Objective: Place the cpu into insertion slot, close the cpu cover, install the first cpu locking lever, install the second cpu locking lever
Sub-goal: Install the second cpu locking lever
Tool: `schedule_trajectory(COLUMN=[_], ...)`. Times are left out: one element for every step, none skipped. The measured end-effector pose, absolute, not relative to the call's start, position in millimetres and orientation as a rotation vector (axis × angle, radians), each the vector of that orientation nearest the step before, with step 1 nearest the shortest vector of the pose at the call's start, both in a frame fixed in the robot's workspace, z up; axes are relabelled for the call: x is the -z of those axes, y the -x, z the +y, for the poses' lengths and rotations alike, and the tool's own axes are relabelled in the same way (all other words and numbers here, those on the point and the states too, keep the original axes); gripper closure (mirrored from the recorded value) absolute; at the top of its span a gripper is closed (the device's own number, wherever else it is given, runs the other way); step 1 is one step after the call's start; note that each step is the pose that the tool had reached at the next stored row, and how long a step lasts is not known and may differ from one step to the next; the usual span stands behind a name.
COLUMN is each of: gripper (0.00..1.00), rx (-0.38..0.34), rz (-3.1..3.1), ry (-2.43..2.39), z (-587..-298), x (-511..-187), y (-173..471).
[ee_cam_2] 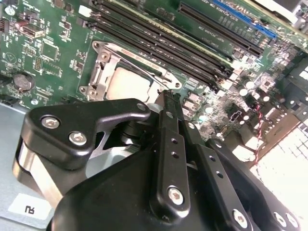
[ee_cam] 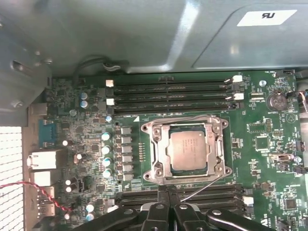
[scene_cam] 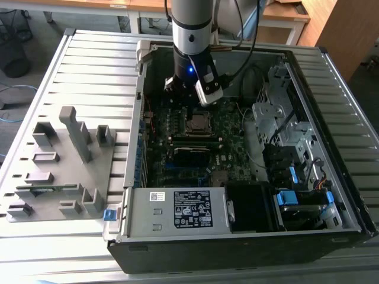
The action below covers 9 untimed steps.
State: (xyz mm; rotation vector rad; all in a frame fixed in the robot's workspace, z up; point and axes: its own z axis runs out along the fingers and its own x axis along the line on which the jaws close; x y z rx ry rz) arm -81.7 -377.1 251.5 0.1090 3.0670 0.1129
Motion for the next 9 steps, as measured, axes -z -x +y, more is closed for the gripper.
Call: schedule_trajectory(gripper=[0.90,0.90,0.90,0.90,0.90,0.90,0.90,0.90,0.90], rx=[-0.113,-0.113,-0.113,-0.113,-0.113,-0.113,-0.113,-0.113,-0.112], rz=[3.068,3.069,3.070,3.072,3.072,3.073,3.074,3.075,3.075], ry=[-0.109,-0.109,-0.109,-0.109,-0.109,-0.109,-0.110,-0.110,-0.110], z=[-377.1,-377.1,-377.1,-377.1,-377.1,-377.1,-377.1,-377.2,-377.3], x=[-251.5,-251.5,-251.5,-251.6,-251.5,-251.5,-251.5,-251.5,-251.5], y=[80.1,78.6,77.2,75.9,74.6,73.3,72.0,71.3,71.3])
